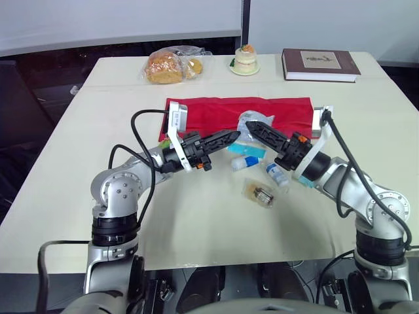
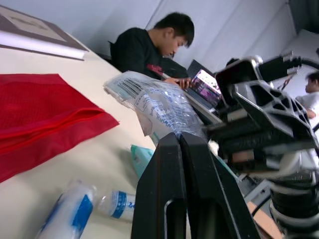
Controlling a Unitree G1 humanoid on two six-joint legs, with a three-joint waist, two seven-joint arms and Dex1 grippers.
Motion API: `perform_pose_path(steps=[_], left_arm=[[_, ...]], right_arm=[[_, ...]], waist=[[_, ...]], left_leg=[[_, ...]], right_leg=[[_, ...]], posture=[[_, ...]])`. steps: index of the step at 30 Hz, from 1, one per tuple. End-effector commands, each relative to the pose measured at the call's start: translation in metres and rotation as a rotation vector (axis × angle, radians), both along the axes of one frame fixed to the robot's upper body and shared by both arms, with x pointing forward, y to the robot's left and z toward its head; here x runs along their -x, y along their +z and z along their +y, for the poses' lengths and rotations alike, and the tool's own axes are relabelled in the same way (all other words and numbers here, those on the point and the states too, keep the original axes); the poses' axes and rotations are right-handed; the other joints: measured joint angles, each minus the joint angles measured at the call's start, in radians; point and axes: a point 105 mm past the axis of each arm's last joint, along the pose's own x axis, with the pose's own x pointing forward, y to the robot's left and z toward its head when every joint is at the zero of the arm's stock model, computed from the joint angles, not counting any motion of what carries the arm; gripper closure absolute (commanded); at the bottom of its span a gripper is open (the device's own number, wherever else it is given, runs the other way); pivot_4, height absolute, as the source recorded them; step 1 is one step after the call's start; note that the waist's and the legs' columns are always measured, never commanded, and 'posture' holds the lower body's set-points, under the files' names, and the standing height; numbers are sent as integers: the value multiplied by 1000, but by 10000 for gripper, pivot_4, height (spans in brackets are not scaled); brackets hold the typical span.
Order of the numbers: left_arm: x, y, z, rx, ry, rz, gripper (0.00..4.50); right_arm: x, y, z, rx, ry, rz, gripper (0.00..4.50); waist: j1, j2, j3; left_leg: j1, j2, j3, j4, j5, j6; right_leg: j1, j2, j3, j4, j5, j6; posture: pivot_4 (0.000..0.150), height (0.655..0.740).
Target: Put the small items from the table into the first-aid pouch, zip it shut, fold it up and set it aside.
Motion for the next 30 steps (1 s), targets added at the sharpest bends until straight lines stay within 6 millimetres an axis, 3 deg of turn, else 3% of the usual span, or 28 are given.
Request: perform_pose_path(steps=[1, 6, 7, 20, 23, 25, 26, 30], left_arm=[[1, 6, 1, 12, -13, -46, 45000], [-1, 6, 2, 25, -10, -46, 45000], [-1, 5, 2, 25, -10, -45, 45000], [-6, -4, 5, -1, 22, -45, 45000], [-11, -4, 12, -12, 59, -59, 36881], [-19, -4, 20, -41, 121, -85, 28006], [-25, -5, 27, -69, 162, -106, 21317], [-48, -12, 55, -213, 331, -184, 4590]], right_arm=[[6, 10, -1, -8, 2, -37, 15682], [6, 3, -5, 17, -16, -20, 42429], [6, 1, -5, 21, -20, -16, 44051], [4, -2, -6, 38, -34, -8, 44506], [4, -1, -7, 26, -34, -7, 44507], [5, -1, -8, 25, -37, -6, 44507], [6, -2, -10, 25, -42, -5, 44507], [8, -5, -14, 29, -56, 2, 44507]], waist=[[0, 0, 0], [0, 0, 0], [0, 0, 0], [1, 0, 0], [1, 0, 0], [1, 0, 0], [1, 0, 0], [2, 0, 0]], left_leg=[[0, 0, 0, 0, 0, 0], [0, 0, 1, 0, 0, 0], [0, 0, 1, 0, 0, 0], [0, 1, 1, 0, 0, 0], [0, 1, 1, 0, 0, 0], [0, 1, 1, 0, 0, 0], [0, 1, 1, 0, 0, 0], [0, 1, 2, 0, 0, 0]], right_leg=[[0, 0, 0, 0, 0, 0], [0, 1, 1, 0, 0, 0], [0, 1, 1, 0, 0, 0], [0, 1, 2, 0, 0, 0], [0, 1, 2, 0, 0, 0], [-1, 1, 2, 0, 0, 0], [-1, 1, 2, 0, 0, 0], [-1, 1, 2, 0, 0, 0]], posture=[[1500, 7289], [1500, 7289], [1500, 7289], [1500, 7289], [1500, 7289], [1500, 7289], [1500, 7289], [1500, 7289]])
